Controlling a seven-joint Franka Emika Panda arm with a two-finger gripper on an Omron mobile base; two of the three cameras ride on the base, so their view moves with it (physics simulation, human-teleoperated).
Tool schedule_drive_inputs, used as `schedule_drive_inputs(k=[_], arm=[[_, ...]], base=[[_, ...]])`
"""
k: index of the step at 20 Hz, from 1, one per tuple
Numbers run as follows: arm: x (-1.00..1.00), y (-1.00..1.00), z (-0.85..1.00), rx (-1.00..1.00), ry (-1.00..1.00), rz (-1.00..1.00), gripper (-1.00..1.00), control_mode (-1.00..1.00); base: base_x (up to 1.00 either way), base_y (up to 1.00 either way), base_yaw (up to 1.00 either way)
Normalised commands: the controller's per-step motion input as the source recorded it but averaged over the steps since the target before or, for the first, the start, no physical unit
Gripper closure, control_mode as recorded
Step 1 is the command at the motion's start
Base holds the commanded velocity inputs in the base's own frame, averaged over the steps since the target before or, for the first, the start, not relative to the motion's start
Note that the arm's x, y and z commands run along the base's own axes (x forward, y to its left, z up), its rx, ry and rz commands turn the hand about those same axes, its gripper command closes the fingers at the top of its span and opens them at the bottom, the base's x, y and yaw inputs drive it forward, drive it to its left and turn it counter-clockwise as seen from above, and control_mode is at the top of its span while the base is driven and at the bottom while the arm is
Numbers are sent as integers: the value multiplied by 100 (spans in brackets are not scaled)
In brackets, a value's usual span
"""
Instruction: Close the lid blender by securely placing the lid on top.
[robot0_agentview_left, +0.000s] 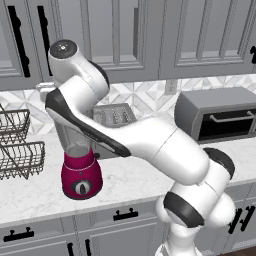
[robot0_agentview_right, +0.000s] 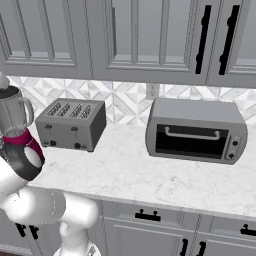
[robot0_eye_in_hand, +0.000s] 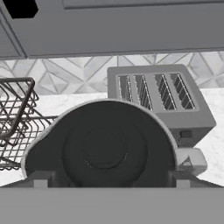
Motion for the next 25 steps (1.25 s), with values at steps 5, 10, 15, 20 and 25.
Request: schedule_drive_inputs(k=[5,10,15,20,25], arm=[[-73,-60,0,2,-10,0,-100,-100],[-54,-95,0,1,-7,0,-100,-100],[-25,-100,-3,5,0,0,-100,-100],[-14,-100,-14,6,0,0,-100,-100],[-1,-78,-18,0,2,0,-100,-100]], base=[[0,0,0],[0,0,0],[0,0,0],[0,0,0],[0,0,0]])
